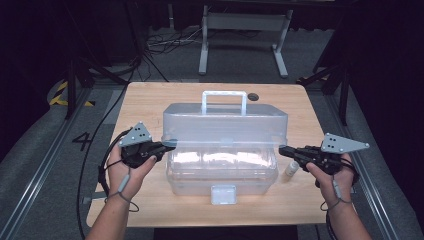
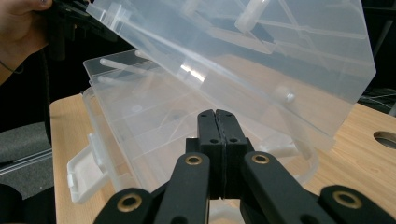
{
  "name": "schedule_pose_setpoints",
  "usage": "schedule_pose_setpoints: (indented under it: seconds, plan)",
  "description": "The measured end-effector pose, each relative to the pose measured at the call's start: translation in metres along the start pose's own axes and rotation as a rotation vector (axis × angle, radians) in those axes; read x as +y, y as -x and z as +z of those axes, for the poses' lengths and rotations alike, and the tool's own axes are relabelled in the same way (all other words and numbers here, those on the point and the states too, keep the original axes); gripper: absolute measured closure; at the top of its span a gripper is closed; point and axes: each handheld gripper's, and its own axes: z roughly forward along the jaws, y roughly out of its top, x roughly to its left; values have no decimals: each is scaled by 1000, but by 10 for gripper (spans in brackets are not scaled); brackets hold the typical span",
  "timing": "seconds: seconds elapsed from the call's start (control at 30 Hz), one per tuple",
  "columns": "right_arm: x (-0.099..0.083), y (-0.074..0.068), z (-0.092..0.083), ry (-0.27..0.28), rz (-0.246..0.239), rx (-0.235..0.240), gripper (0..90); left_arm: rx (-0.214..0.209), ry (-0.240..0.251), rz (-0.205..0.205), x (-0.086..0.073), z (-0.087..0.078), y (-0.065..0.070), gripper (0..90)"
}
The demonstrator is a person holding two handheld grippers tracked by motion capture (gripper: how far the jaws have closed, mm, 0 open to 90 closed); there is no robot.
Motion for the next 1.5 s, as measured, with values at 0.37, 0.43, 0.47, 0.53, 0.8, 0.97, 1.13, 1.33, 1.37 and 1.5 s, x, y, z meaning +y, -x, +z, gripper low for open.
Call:
schedule_pose_setpoints:
  seconds: [0.37,0.43,0.47,0.53,0.8,0.97,1.13,1.33,1.37,1.5]
  plan:
    - [0,-7,-14,-9,-16,-32,900,1,-2,7,15,0,-8,900]
    - [-1,-8,-17,-6,-10,-40,900,2,0,8,18,1,-10,900]
    - [-1,-7,-19,-6,-8,-43,900,6,0,7,20,1,-10,900]
    - [-2,-7,-22,-6,-5,-48,900,8,0,5,23,1,-12,900]
    - [-7,-5,-32,1,20,-73,900,24,3,7,33,3,-16,900]
    - [-7,-3,-34,1,28,-82,893,41,7,8,37,4,-18,900]
    - [-8,-2,-34,4,26,-97,868,39,7,0,42,5,-20,900]
    - [-7,1,-35,11,35,-108,832,48,7,-2,47,6,-22,900]
    - [-7,1,-35,12,35,-112,823,50,11,-2,47,6,-22,900]
    - [-7,2,-35,12,35,-127,783,52,9,-8,49,6,-22,900]
